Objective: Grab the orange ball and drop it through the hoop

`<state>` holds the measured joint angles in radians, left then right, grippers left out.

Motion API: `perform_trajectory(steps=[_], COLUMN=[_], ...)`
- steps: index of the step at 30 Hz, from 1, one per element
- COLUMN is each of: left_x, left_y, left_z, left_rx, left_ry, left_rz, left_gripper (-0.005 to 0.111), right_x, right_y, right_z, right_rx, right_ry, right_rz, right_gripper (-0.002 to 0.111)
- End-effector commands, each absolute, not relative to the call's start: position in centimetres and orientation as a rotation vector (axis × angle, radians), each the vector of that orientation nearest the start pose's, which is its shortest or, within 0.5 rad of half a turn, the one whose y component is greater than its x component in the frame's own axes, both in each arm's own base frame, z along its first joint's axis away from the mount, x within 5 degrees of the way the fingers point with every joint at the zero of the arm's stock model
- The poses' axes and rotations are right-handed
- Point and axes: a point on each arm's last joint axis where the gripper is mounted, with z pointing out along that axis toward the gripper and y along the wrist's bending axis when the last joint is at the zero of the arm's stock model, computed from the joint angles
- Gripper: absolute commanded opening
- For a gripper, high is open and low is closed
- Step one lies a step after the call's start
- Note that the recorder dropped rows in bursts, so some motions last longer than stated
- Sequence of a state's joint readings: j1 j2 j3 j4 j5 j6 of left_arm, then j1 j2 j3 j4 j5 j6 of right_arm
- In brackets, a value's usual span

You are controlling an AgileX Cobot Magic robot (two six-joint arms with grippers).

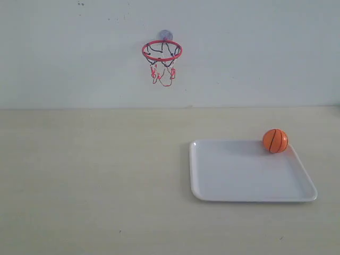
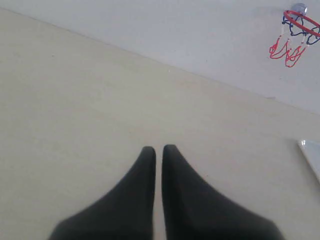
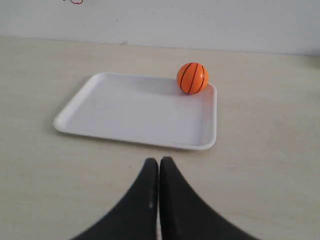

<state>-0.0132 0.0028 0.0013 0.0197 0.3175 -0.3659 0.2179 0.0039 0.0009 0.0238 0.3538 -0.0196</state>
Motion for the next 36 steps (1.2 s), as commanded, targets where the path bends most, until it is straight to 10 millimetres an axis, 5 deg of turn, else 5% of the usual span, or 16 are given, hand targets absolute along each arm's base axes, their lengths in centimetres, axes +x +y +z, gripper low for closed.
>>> perform_trajectory(steps=[1, 14, 20, 23, 29, 34, 36], left_x=[5.4, 5.4, 5.4, 5.4, 5.4, 5.4, 5.4], left_y=[-0.1, -0.1, -0.1, -0.1, -0.1, -0.1, -0.1], left_z=[18.5, 18.5, 18.5, 18.5, 18.5, 18.5, 18.5], left_rx=[-0.293, -0.293, -0.293, -0.293, -0.293, -0.293, -0.293], left_ry=[1.773, 1.773, 1.773, 1.773, 1.773, 1.773, 1.773], left_rz=[-0.256, -0.256, -0.256, -0.256, -0.256, -0.256, -0.256], left_gripper=[0.004, 0.004, 0.004, 0.004, 0.004, 0.004, 0.004], right_x=[5.3, 5.5, 3.2, 2.5, 4.7, 10.1, 12.4], right_y=[1.2, 1.2, 0.6, -0.5, -0.7, 2.5, 3.9], right_z=[18.4, 21.2, 26.7, 28.0, 32.7, 33.4, 32.2], right_rx=[-0.24, -0.252, -0.08, 0.066, 0.13, -0.139, -0.219], right_ry=[1.792, 1.474, 0.824, 0.722, 1.007, 1.521, 1.773], right_rz=[0.127, 0.079, 0.186, 0.273, 0.212, 0.244, 0.314], right_gripper=[0.0, 0.0, 0.0, 0.0, 0.0, 0.0, 0.0])
